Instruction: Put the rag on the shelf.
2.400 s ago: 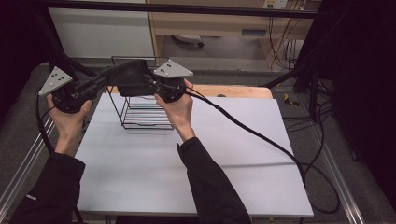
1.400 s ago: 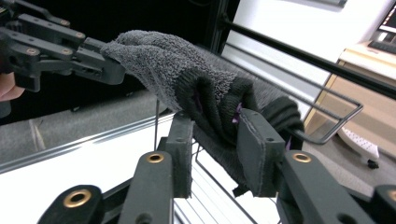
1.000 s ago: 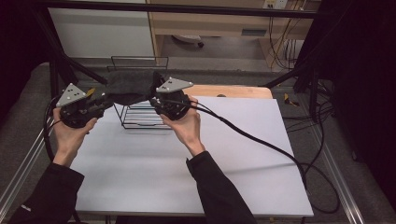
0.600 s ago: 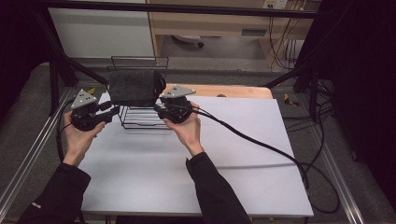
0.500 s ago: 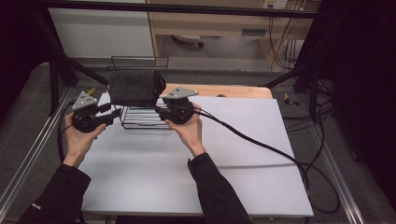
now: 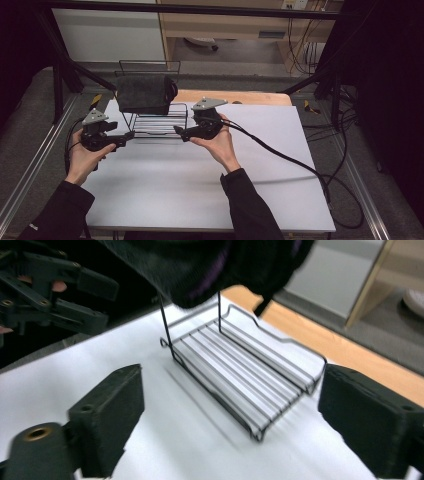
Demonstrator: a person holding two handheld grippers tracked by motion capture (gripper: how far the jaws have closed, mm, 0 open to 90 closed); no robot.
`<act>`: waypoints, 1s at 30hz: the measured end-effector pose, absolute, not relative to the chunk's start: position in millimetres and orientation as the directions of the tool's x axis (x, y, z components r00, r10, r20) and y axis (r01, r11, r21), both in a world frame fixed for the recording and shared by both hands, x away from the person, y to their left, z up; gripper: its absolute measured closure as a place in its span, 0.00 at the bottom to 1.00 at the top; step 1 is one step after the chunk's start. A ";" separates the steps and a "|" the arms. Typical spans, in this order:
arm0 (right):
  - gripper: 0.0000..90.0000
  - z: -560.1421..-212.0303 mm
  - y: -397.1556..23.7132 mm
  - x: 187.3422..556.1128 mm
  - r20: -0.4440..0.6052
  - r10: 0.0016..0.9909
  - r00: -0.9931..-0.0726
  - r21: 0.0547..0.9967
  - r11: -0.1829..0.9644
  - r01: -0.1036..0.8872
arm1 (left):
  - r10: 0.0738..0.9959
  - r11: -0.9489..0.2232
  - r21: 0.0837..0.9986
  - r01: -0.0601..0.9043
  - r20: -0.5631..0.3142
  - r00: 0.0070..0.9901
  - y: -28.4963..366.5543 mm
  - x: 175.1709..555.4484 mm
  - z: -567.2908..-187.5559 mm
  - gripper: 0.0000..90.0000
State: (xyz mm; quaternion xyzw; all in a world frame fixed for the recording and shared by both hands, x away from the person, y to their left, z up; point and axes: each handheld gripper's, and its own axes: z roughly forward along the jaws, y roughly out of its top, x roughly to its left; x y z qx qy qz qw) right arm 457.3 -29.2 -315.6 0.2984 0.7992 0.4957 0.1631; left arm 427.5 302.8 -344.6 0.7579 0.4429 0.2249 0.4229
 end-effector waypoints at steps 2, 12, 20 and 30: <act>0.08 -315.8 -35.8 454.5 0.040 0.646 -0.763 0.885 0.332 0.327 | 0.858 -0.250 0.839 0.484 -0.040 0.512 301.4 424.9 -345.5 0.21; 0.04 -322.8 -80.7 433.6 0.073 0.685 -0.725 0.882 0.294 0.368 | 0.838 -0.261 0.834 0.487 -0.055 0.542 289.3 411.0 -353.4 0.11; 0.01 -329.6 -119.1 416.2 0.105 0.700 -0.707 0.879 0.267 0.394 | 0.817 -0.284 0.833 0.475 -0.049 0.574 277.8 396.7 -363.9 0.09; 0.01 -360.8 -158.8 398.8 0.116 0.704 -0.701 0.866 0.274 0.419 | 0.781 -0.303 0.831 0.466 -0.063 0.622 266.3 376.5 -388.8 0.10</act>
